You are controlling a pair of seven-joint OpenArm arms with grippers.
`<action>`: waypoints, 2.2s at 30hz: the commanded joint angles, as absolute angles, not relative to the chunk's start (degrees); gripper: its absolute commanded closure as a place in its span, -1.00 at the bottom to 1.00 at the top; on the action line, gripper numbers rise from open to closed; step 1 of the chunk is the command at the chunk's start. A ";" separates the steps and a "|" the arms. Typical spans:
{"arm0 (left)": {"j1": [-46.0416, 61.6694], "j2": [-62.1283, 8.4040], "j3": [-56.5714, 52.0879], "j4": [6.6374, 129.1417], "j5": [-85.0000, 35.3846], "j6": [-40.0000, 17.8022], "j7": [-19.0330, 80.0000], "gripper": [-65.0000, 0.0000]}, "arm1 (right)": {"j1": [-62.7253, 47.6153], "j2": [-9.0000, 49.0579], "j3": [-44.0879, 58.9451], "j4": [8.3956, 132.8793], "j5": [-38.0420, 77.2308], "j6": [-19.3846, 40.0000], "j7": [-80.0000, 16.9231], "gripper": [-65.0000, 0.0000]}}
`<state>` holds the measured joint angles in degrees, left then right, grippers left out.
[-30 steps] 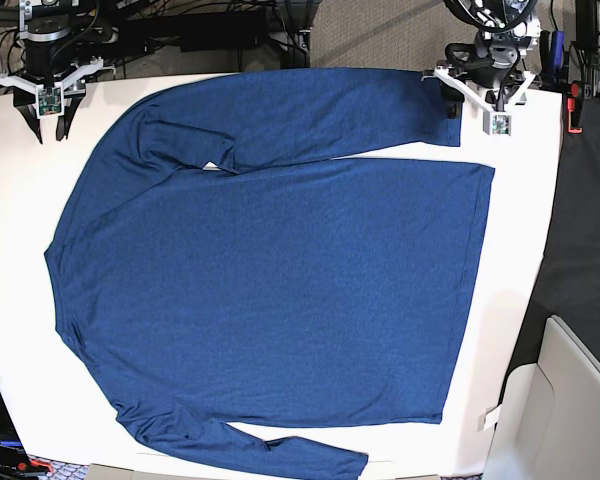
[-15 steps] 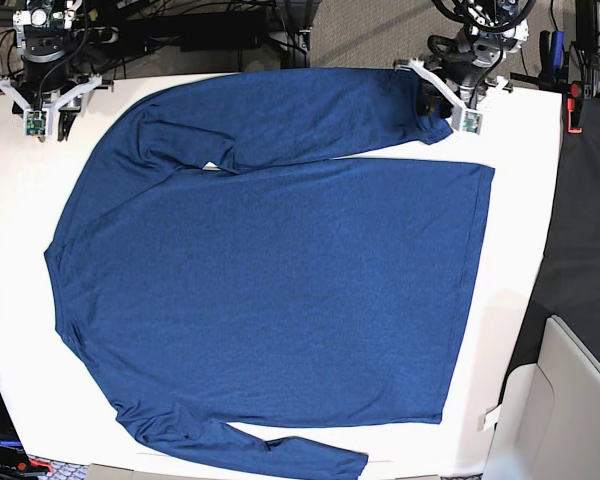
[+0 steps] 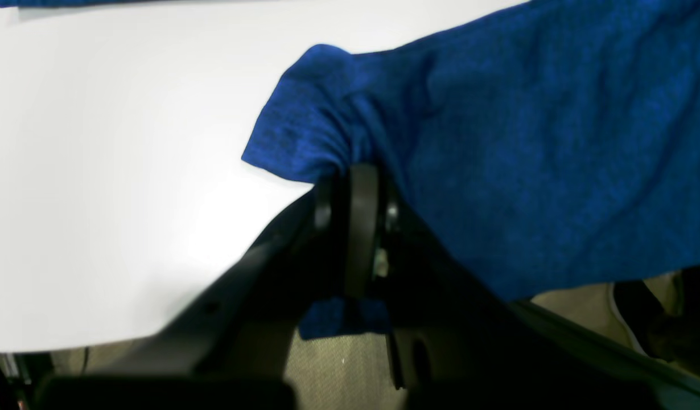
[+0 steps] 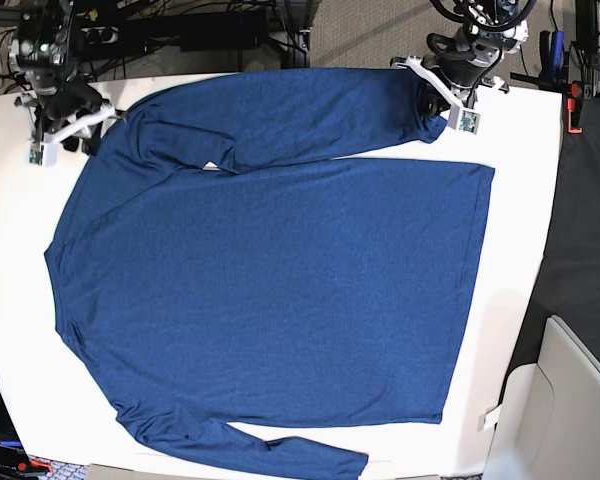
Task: Fold the T-shirt properly
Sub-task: 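Lower both grippers to the shoulder corners of the blue shirt, then grasp the shirt's shoulder corners with both grippers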
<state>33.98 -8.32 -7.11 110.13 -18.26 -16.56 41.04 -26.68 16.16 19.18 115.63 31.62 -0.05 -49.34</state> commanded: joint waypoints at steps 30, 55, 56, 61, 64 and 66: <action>34.51 -8.84 -7.52 110.55 -17.71 -16.40 41.98 0.98 | -17.27 12.44 19.74 98.77 37.49 -0.22 -51.47 0.58; 34.68 -12.09 -11.47 116.53 -17.89 -16.48 41.19 0.98 | -27.38 12.88 32.31 108.97 37.58 21.85 -51.47 1.00; 33.71 -12.09 -11.47 116.79 -17.89 -16.48 41.19 0.98 | -26.42 12.88 32.31 108.97 37.58 22.02 -51.47 1.00; 28.35 -12.18 -11.56 116.97 -17.89 -16.48 41.45 0.98 | -21.76 12.88 32.22 108.62 37.32 22.02 -51.47 1.00; 25.10 -12.18 -11.56 117.14 -17.89 -16.48 41.80 0.98 | -19.38 12.88 32.22 107.30 37.32 22.02 -51.47 1.00; 22.90 -12.18 -11.56 116.79 -17.80 -16.48 41.89 0.98 | -18.07 12.88 32.22 106.07 37.32 22.02 -51.47 1.00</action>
